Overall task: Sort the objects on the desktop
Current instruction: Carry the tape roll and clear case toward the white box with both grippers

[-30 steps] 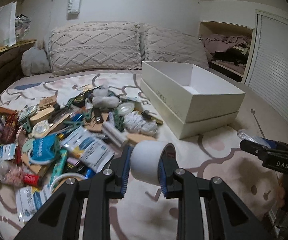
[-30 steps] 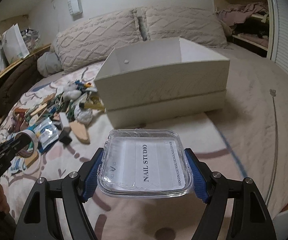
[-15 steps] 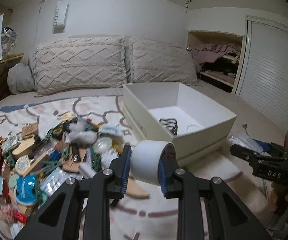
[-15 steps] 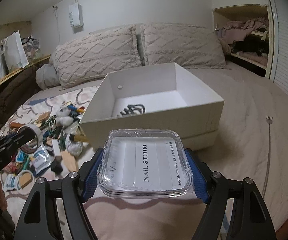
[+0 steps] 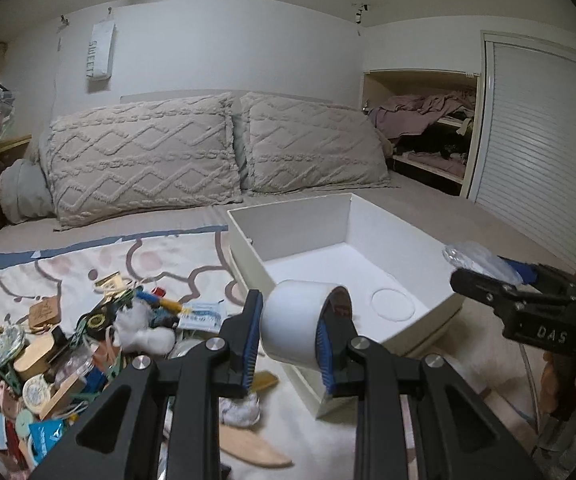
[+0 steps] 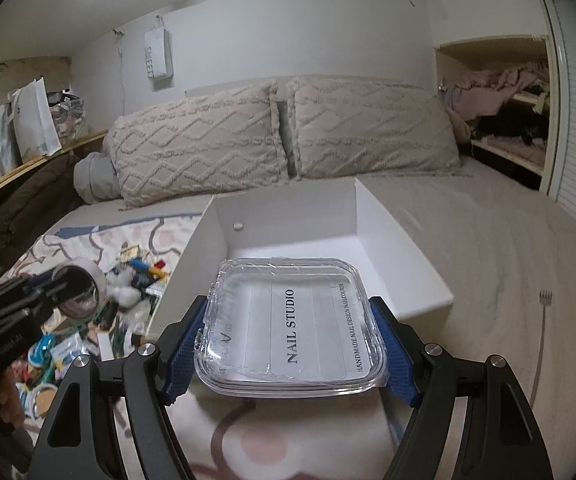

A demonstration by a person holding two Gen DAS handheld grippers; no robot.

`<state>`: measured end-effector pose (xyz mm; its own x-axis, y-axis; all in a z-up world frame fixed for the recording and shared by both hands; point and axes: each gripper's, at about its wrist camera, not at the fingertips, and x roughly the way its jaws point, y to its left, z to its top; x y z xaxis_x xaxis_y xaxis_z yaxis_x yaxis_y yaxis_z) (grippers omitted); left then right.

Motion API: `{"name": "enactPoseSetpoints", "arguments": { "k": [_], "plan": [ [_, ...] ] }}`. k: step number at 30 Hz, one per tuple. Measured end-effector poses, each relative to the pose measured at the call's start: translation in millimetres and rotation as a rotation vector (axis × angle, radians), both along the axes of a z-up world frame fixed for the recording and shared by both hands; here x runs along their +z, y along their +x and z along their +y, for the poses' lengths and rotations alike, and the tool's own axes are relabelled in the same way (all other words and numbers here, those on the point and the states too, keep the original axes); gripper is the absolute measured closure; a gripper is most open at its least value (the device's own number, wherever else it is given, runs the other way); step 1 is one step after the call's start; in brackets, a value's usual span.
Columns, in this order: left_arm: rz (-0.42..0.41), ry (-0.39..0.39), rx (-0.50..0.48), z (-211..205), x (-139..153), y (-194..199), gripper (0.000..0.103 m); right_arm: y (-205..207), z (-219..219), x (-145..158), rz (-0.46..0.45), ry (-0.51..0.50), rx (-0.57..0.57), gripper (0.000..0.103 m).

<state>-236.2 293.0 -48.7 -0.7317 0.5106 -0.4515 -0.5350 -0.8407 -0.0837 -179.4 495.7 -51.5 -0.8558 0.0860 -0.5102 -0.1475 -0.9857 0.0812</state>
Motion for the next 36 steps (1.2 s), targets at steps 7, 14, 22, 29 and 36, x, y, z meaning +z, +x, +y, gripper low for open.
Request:
{"name": "enactPoseSetpoints", "arguments": {
  "k": [7,14,22,29,36],
  "plan": [
    [0.031,0.012,-0.019,13.7,15.5,-19.8,0.078,-33.4,12.5,22.6,0.008,-0.024,0.025,0.025],
    [0.059,0.039,-0.042,27.0,35.5,-36.5,0.078,-66.8,30.8,30.7,-0.004,-0.029,0.012,0.025],
    [0.074,0.039,-0.069,58.5,43.5,-55.9,0.078,-111.2,52.6,11.8,-0.075,-0.067,-0.030,0.025],
    [0.085,-0.004,-0.071,84.5,42.5,-74.4,0.078,-133.0,68.6,-5.9,-0.101,-0.126,-0.074,0.025],
    [0.074,-0.031,-0.071,98.2,30.6,-97.0,0.078,-142.4,70.4,-23.6,-0.130,-0.145,-0.099,0.025]
  ]
}}
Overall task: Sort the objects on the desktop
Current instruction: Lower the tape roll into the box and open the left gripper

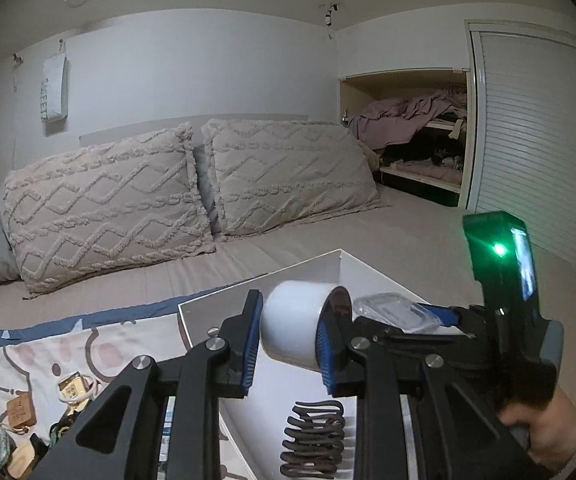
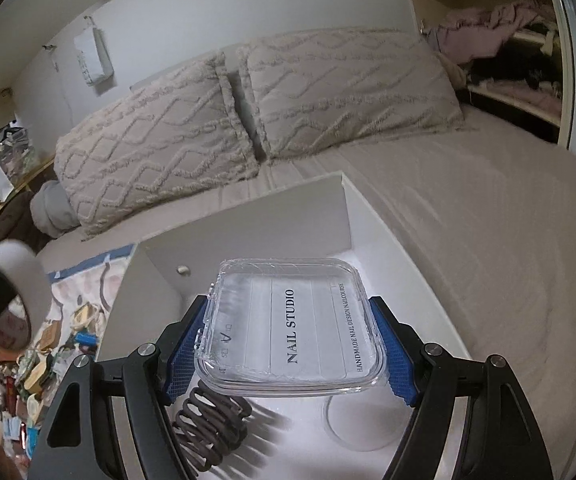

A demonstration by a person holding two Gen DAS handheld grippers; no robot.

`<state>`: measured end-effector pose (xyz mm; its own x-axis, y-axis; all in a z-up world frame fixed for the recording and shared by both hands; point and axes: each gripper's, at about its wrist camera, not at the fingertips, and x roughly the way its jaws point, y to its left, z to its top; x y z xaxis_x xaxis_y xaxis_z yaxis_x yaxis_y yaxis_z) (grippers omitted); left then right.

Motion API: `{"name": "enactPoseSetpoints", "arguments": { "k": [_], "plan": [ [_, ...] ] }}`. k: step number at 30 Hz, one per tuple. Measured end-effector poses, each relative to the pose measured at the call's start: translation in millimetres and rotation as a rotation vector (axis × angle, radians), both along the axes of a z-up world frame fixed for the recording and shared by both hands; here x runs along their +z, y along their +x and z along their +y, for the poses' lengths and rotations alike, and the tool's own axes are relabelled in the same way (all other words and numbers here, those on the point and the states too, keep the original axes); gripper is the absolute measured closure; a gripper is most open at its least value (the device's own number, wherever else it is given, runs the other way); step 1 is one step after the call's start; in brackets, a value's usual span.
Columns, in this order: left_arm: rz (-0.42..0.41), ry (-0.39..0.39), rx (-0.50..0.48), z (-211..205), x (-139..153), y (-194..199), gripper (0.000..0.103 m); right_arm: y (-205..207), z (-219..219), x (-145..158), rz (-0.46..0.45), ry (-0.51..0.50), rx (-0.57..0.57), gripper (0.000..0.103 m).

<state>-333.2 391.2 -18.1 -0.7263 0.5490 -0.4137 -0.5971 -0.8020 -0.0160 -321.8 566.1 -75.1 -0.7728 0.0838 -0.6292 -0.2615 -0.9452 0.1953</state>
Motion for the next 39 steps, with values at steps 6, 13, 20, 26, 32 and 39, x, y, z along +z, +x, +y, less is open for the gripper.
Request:
{"name": "enactPoseSetpoints", "arguments": {
  "k": [6,13,20,26,32,39],
  "plan": [
    [-0.043,-0.020,0.024,10.7,-20.2,-24.8,0.078,-1.0,-5.2,-2.7,-0.009,0.070,-0.022,0.025],
    [-0.066,-0.058,0.019,30.9,-30.7,-47.7,0.078,-3.6,-3.1,-6.7,-0.022,0.079,-0.050,0.025],
    [-0.108,-0.108,0.025,44.1,-43.6,-63.4,0.078,-5.1,-6.7,-9.3,-0.019,0.115,-0.069,0.025],
    [-0.220,-0.117,0.075,39.0,-58.9,-85.3,0.078,-10.6,-12.3,-11.0,-0.044,0.141,-0.042,0.025],
    [-0.291,-0.128,0.090,37.5,-71.3,-97.6,0.078,-10.7,-10.7,-13.7,-0.055,0.119,-0.042,0.025],
    [-0.232,-0.213,0.076,46.9,-79.4,-93.7,0.078,-14.5,-15.2,-17.0,-0.077,0.118,-0.015,0.025]
  ]
}}
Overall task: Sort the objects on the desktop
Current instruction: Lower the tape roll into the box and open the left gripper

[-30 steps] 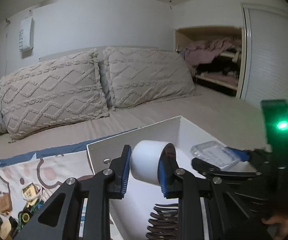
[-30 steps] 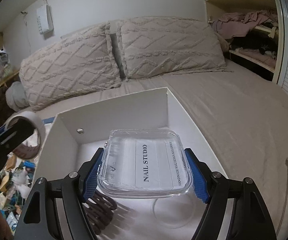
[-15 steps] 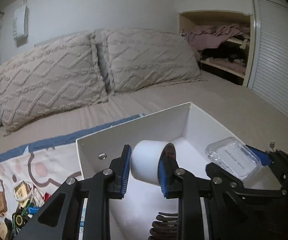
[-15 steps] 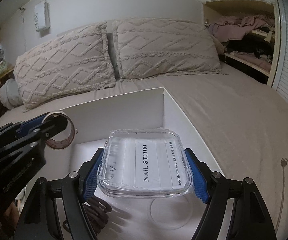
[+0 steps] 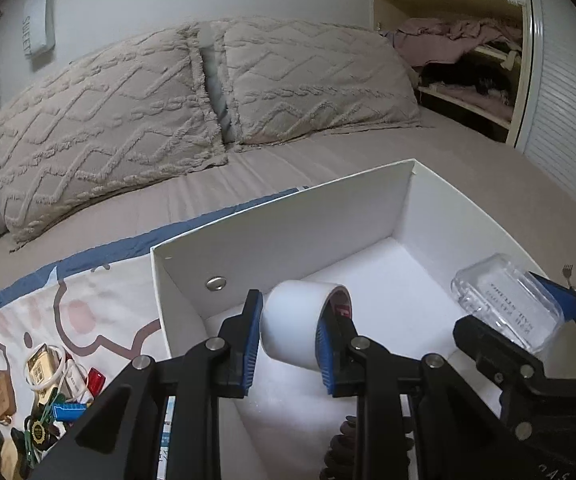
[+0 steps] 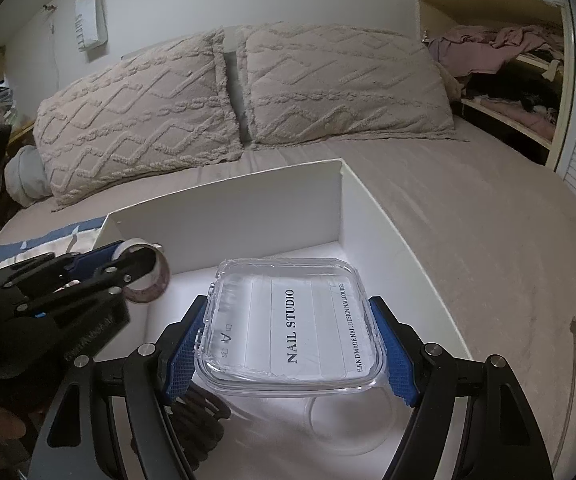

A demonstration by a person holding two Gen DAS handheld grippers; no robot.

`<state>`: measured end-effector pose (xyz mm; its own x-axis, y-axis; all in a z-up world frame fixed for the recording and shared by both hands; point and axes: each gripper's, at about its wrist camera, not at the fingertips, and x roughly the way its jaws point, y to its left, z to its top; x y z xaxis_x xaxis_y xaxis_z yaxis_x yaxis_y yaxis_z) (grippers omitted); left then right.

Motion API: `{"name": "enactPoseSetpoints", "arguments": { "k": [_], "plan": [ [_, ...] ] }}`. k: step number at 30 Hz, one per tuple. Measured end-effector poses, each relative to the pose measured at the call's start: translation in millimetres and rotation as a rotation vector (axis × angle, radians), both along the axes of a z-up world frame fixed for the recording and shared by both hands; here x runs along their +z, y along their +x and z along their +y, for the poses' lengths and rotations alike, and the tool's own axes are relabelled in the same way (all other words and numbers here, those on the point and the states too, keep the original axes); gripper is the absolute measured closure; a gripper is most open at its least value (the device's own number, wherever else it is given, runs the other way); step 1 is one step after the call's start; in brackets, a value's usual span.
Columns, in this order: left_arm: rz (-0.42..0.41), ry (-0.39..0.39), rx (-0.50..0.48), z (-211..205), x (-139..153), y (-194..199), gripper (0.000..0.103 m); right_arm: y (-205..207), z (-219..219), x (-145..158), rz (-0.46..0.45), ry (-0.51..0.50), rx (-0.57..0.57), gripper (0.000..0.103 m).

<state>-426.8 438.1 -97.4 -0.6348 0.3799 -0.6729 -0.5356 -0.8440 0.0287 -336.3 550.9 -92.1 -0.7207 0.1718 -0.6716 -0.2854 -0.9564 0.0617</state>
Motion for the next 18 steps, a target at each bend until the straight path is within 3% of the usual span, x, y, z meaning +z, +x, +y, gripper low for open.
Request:
{"name": "enactPoseSetpoints", "arguments": {
  "k": [9,18],
  "plan": [
    [-0.046,-0.024,-0.018,1.1,-6.9,-5.4,0.078,-8.1,1.9,-8.8,-0.066,-0.041,0.003,0.025],
    [-0.053,-0.021,0.002,0.9,-8.9,-7.5,0.075,-6.6,2.8,-9.7,-0.075,-0.043,-0.012,0.025]
  ]
}}
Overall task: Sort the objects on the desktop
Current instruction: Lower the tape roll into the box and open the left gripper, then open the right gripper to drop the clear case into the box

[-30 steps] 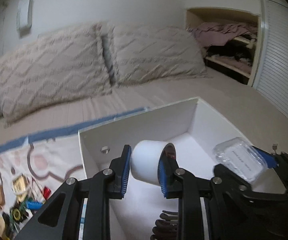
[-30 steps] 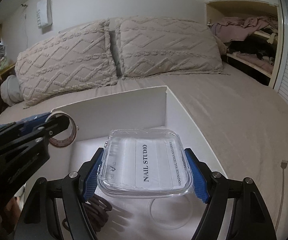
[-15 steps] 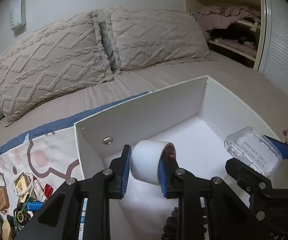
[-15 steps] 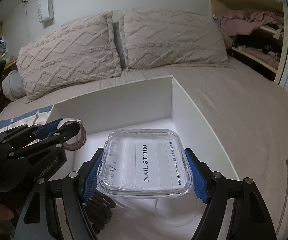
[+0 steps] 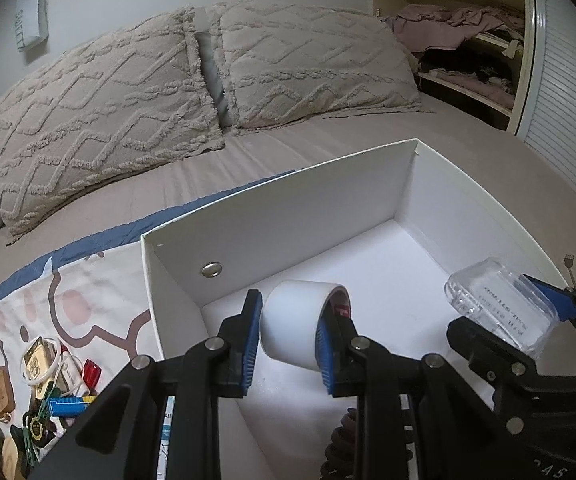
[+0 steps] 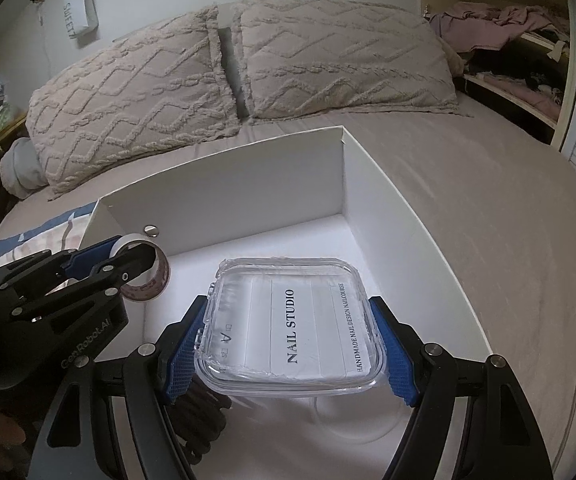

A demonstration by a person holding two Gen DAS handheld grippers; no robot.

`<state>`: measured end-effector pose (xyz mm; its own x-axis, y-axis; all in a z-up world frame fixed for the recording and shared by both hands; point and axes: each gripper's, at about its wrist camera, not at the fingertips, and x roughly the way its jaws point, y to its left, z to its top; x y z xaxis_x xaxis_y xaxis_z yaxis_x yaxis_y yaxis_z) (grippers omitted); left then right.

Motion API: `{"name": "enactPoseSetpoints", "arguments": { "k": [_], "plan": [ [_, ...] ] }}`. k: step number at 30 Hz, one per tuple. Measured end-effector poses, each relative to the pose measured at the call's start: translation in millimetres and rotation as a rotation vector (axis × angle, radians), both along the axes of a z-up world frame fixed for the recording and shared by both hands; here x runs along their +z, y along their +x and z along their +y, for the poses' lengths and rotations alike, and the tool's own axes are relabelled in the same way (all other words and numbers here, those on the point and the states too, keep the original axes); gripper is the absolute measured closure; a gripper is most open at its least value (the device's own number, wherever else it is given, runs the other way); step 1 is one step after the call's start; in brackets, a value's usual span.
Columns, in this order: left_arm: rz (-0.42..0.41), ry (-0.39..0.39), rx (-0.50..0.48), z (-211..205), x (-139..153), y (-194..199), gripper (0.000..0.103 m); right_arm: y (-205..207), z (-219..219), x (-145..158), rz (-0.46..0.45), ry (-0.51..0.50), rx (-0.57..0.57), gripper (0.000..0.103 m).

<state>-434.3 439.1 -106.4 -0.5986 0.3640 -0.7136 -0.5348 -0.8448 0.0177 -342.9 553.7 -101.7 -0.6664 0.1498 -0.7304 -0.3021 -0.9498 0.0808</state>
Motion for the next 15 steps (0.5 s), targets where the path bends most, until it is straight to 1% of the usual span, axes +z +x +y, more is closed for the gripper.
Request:
{"name": "enactPoseSetpoints", "arguments": {
  "k": [1,2,3,5,8,15],
  "plan": [
    [-0.004,0.001,0.004,-0.5,-0.1,-0.3,0.070,-0.1,0.0,0.1,0.000,0.001,-0.001,0.025],
    [-0.007,0.005,0.006,-1.6,0.2,-0.2,0.055,0.0,0.0,0.1,0.000,0.003,-0.001,0.025],
    [-0.005,0.010,0.014,-3.1,1.3,-0.3,0.045,0.0,-0.1,0.0,-0.001,0.002,-0.001,0.025],
    [-0.003,0.023,0.025,-5.7,2.6,-0.4,0.040,0.2,1.1,0.0,-0.002,-0.005,0.001,0.025],
    [-0.004,0.026,0.023,-5.9,1.9,-0.3,0.040,-0.1,3.3,-0.8,-0.008,-0.019,-0.003,0.025],
    [0.011,0.023,0.035,-7.3,2.7,1.1,0.040,1.0,0.9,-0.5,-0.009,-0.002,-0.003,0.025]
  ]
}}
